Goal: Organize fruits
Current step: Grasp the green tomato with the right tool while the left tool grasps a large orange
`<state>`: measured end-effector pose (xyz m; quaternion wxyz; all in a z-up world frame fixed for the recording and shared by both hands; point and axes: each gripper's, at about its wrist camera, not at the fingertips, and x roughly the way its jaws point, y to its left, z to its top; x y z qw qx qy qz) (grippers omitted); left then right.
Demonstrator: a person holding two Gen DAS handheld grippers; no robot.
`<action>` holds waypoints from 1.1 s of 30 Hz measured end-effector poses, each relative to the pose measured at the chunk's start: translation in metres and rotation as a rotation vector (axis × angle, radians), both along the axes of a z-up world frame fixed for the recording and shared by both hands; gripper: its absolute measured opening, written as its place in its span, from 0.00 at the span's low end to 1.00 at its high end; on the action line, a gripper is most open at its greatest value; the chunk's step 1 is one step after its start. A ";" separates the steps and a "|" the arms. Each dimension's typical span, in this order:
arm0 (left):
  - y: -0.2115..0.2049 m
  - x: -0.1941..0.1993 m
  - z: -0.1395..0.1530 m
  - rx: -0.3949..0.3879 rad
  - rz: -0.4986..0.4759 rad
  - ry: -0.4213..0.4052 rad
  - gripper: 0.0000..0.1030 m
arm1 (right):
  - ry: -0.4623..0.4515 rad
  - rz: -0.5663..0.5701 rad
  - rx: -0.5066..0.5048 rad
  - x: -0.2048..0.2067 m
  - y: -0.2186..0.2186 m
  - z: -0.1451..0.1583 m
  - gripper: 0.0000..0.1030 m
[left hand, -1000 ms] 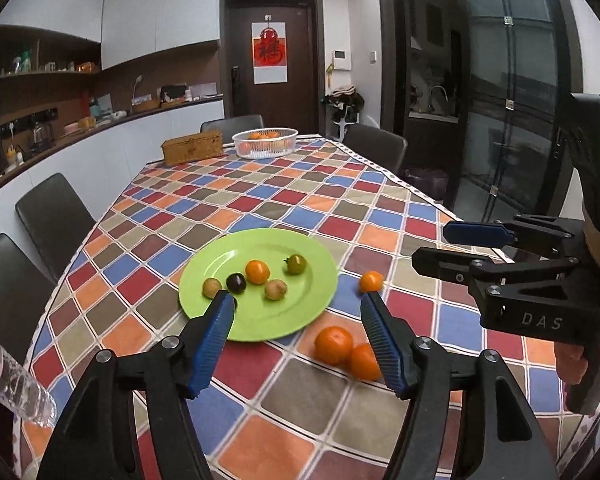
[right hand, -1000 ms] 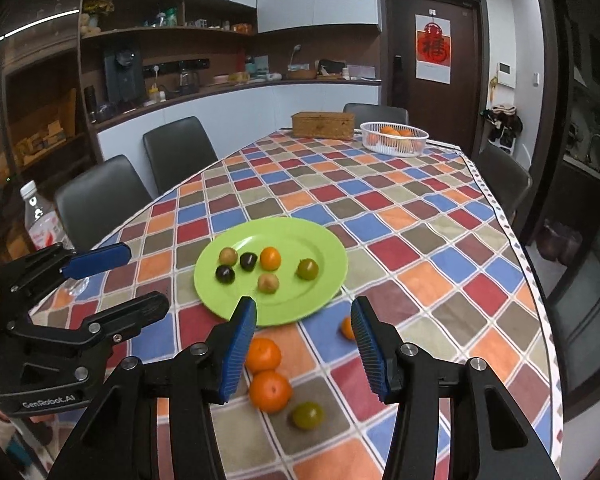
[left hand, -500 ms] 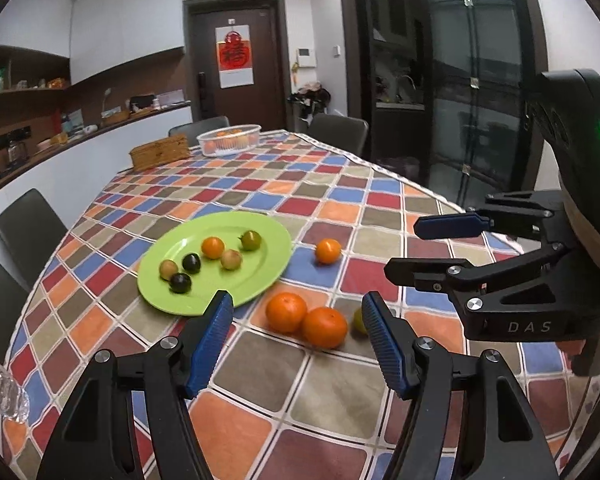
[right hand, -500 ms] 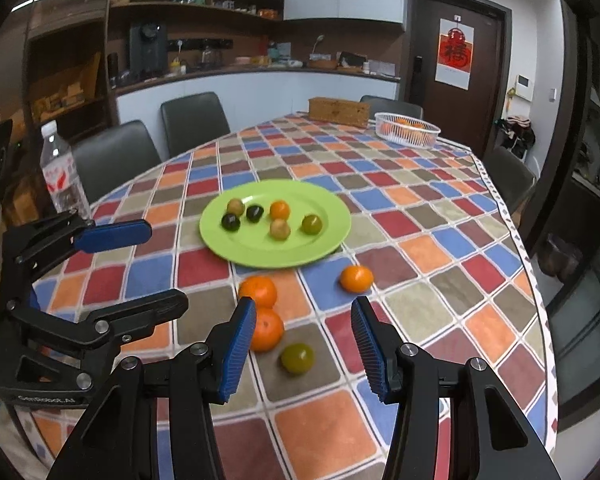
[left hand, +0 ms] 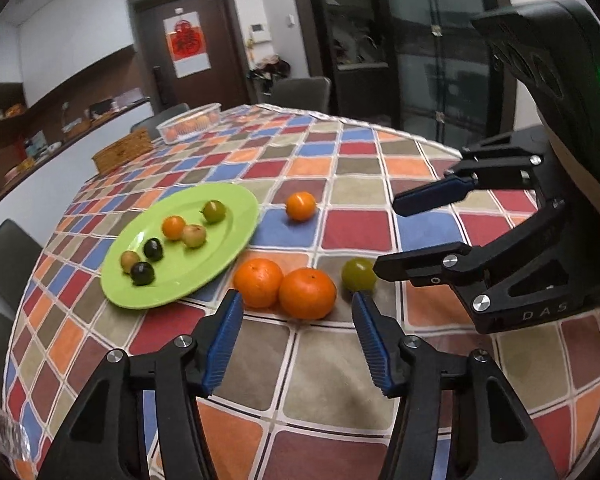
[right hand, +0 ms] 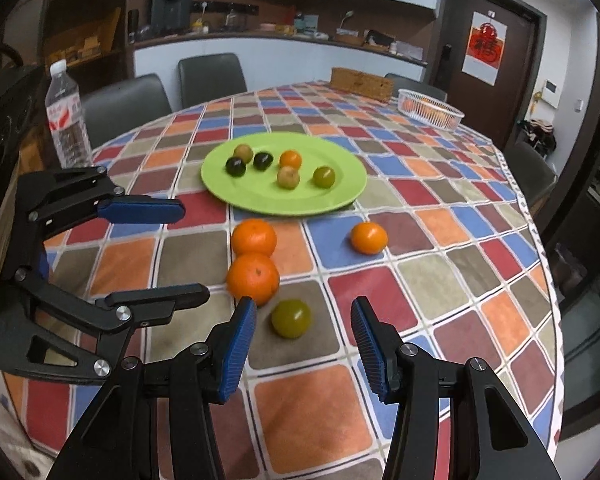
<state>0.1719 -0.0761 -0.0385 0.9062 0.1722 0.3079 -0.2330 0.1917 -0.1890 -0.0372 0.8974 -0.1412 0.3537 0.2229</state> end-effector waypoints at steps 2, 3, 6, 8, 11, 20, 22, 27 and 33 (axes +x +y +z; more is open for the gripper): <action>-0.005 0.002 -0.005 0.036 -0.029 -0.003 0.51 | 0.009 0.012 -0.010 0.001 0.001 -0.005 0.49; -0.007 0.004 -0.009 0.061 -0.046 -0.005 0.50 | 0.013 0.018 -0.015 0.001 0.001 -0.006 0.49; -0.012 0.006 -0.014 0.098 -0.078 -0.009 0.47 | 0.022 0.038 -0.030 0.004 0.003 -0.013 0.48; -0.013 0.009 -0.018 0.120 -0.097 -0.015 0.47 | 0.026 0.049 -0.032 0.005 0.005 -0.016 0.48; -0.015 0.012 -0.021 0.149 -0.123 -0.017 0.44 | 0.032 0.064 -0.035 0.008 0.007 -0.020 0.48; -0.021 0.020 -0.029 0.226 -0.182 -0.029 0.43 | 0.073 0.087 -0.030 0.019 0.011 -0.033 0.43; -0.023 0.021 -0.030 0.236 -0.187 -0.037 0.43 | 0.088 0.087 -0.020 0.021 0.011 -0.036 0.41; -0.027 0.025 -0.032 0.249 -0.194 -0.033 0.43 | 0.118 0.077 0.004 0.026 0.008 -0.043 0.34; -0.035 0.028 -0.036 0.275 -0.182 -0.043 0.40 | 0.130 0.047 0.043 0.026 0.001 -0.042 0.29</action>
